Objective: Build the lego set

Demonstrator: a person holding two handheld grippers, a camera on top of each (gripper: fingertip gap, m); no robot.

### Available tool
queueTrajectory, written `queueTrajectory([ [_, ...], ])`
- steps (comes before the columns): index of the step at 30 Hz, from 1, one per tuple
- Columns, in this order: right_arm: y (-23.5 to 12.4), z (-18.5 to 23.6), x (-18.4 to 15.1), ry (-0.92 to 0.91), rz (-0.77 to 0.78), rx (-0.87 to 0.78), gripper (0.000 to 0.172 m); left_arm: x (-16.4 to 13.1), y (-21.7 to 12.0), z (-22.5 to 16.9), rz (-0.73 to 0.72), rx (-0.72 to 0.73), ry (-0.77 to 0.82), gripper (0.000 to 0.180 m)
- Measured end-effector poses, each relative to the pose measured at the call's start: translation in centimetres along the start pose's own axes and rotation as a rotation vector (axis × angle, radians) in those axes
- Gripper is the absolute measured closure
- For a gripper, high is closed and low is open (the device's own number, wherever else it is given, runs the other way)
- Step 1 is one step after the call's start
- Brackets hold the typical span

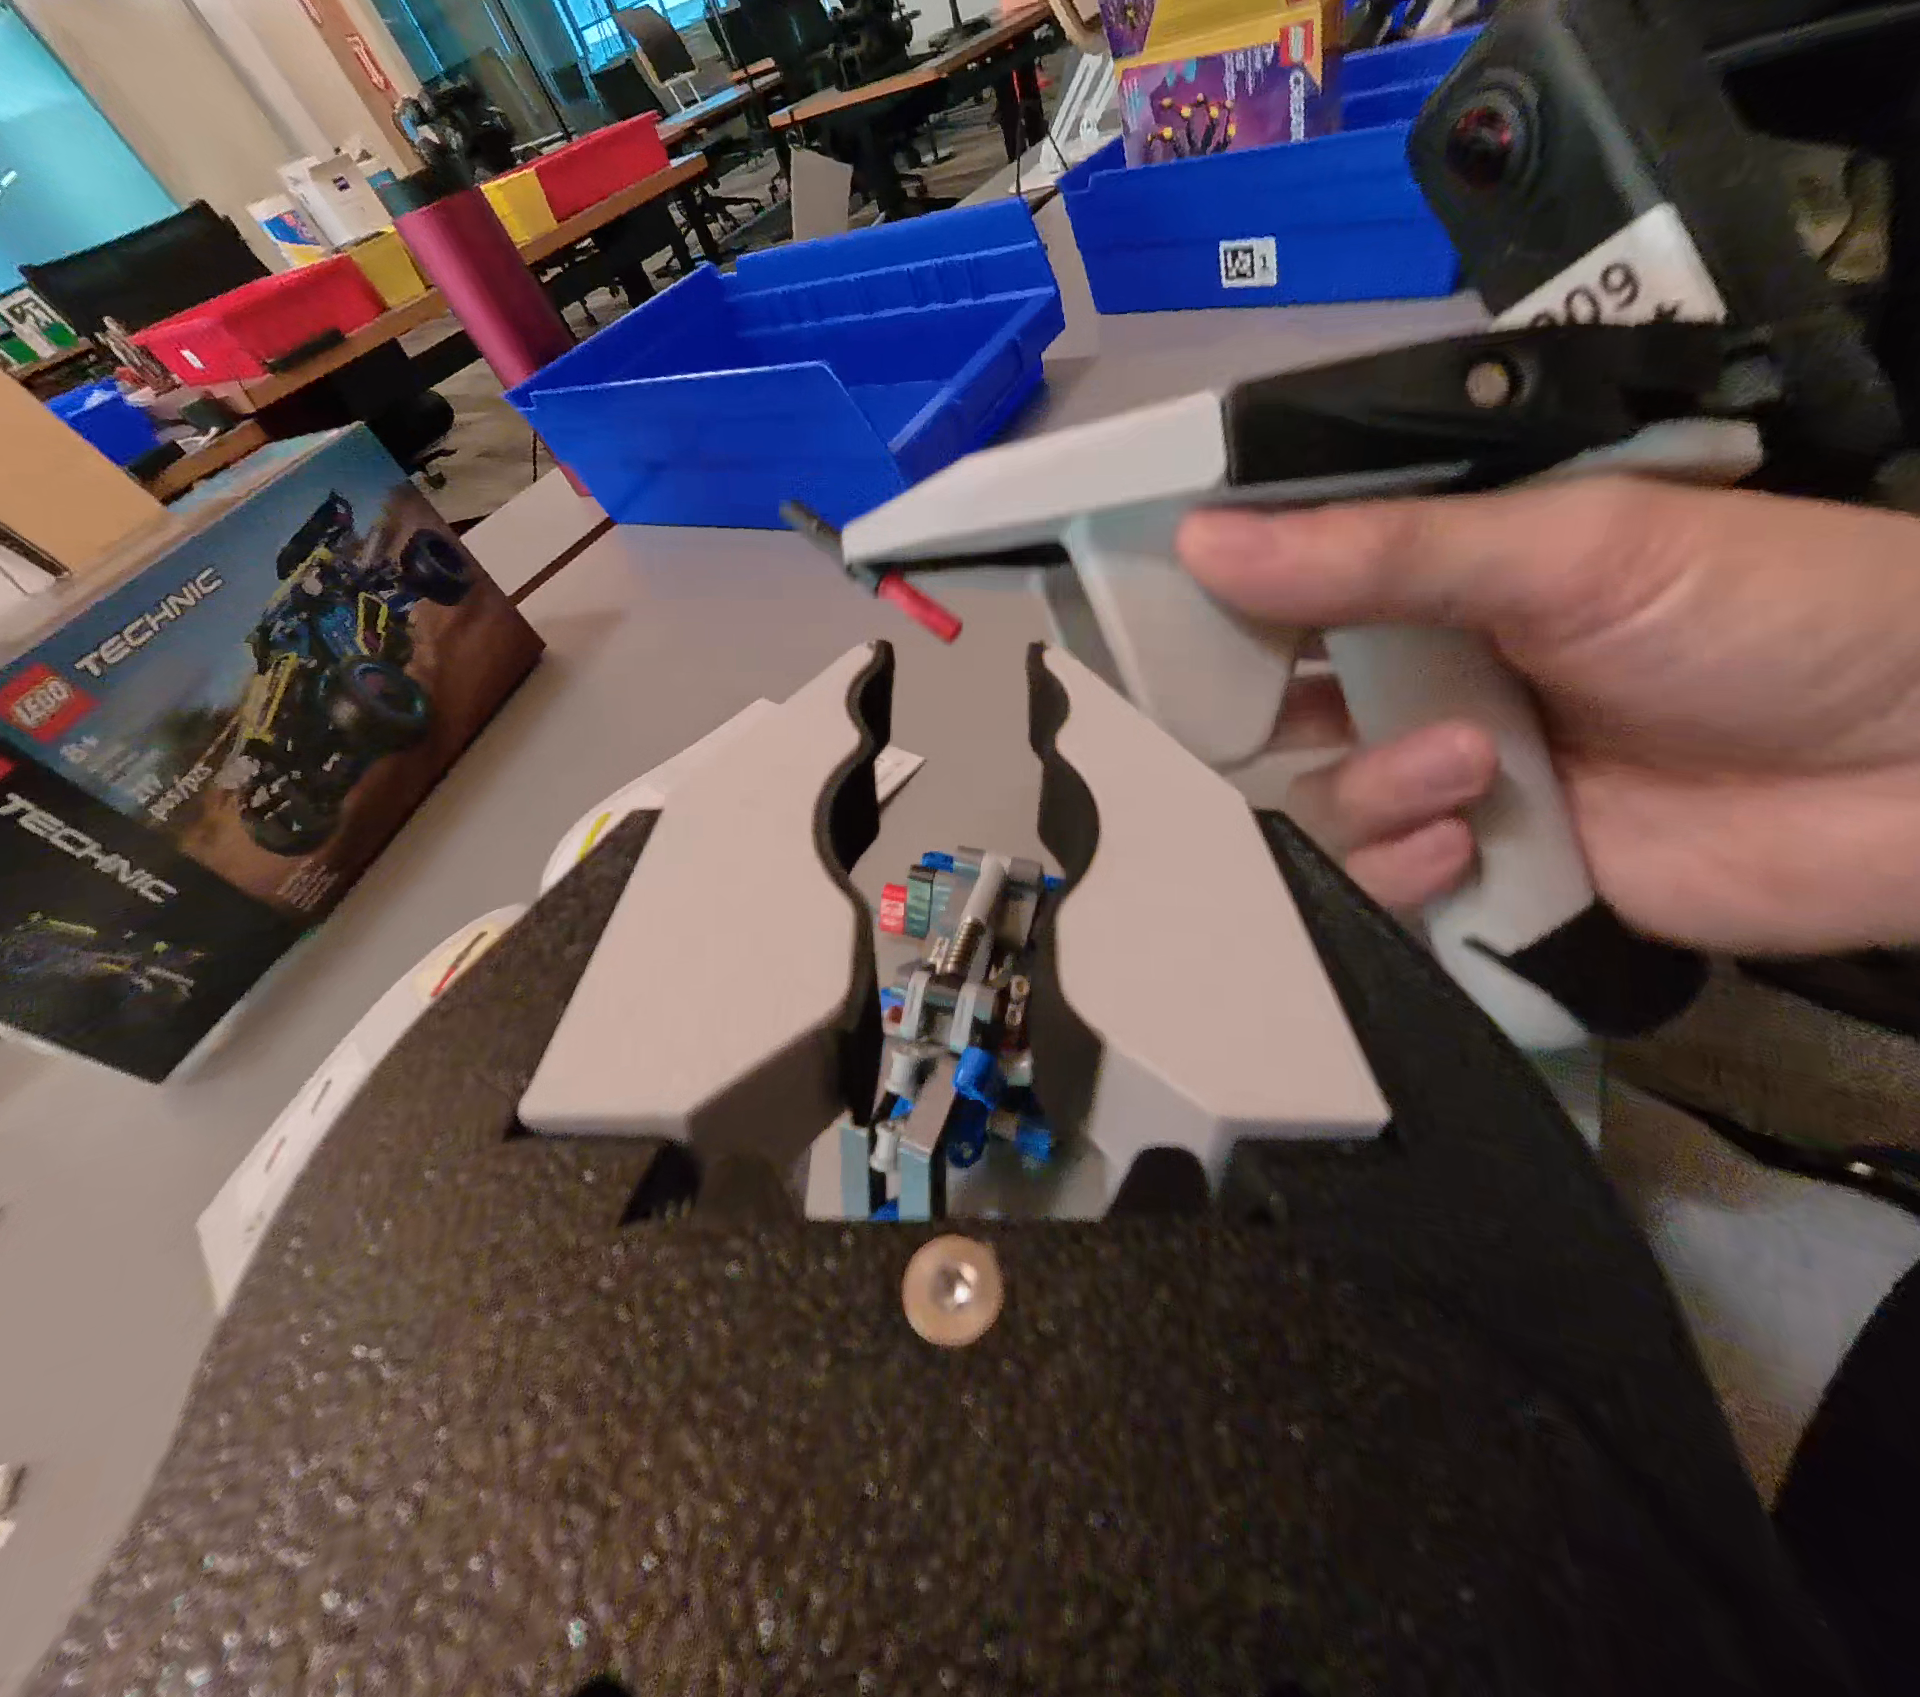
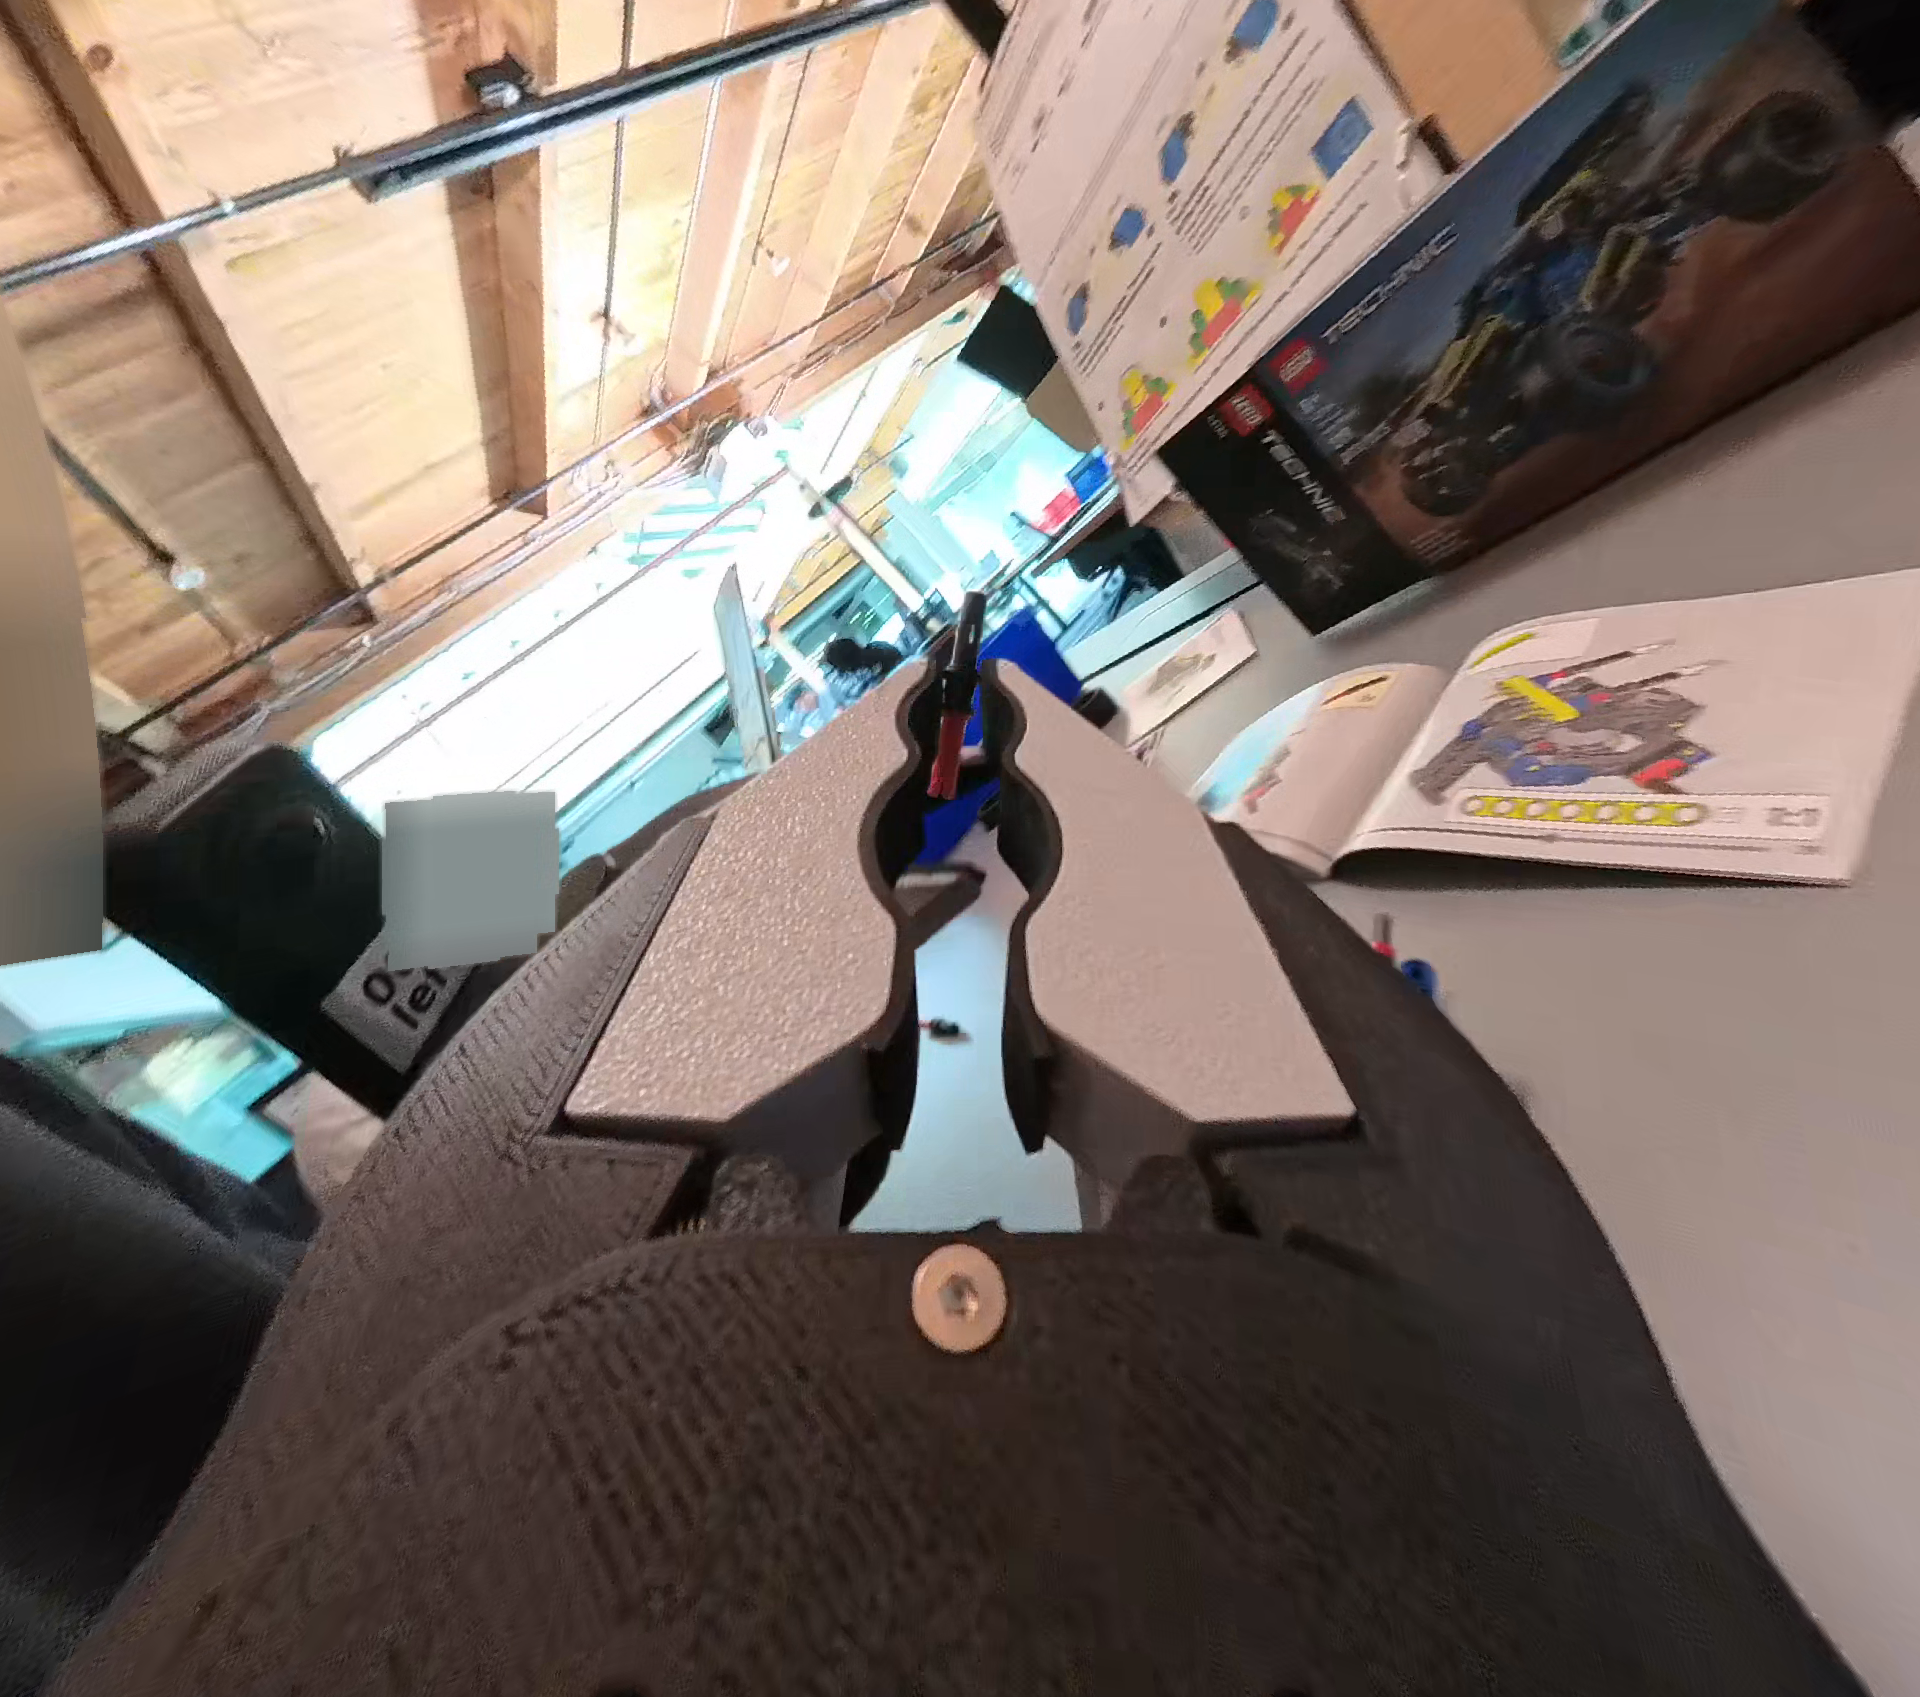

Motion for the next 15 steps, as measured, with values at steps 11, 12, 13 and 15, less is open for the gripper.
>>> queueTrajectory([
  [11,0.3,0.6,-0.5,-0.091,0.045,0.049,0.168,-0.3,-1.0,1.9,-0.002,0.001,-0.092,0.179],
  [12,0.3,0.6,-0.6,-0.099,0.052,0.051,0.168,-0.4,-1.0,2.0,0.001,-0.009,-0.098,0.18],
  [13,0.2,0.5,-0.7,-0.116,0.059,0.048,0.168,-0.5,-1.0,1.9,0.002,-0.023,-0.094,0.18],
  [15,0.1,0.6,-0.8,-0.163,0.084,0.054,0.168,-0.7,-1.1,1.8,0.002,-0.042,-0.073,0.18],
])
Point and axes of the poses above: each gripper's, where its closed fingertips meet, y out along the fingers, x out of its top, z = x × y across the jaws, the point moved 2 cm from there along -y, back along the fingers, and after that the axes turned 4 degrees about z, right-handed, at the moved point
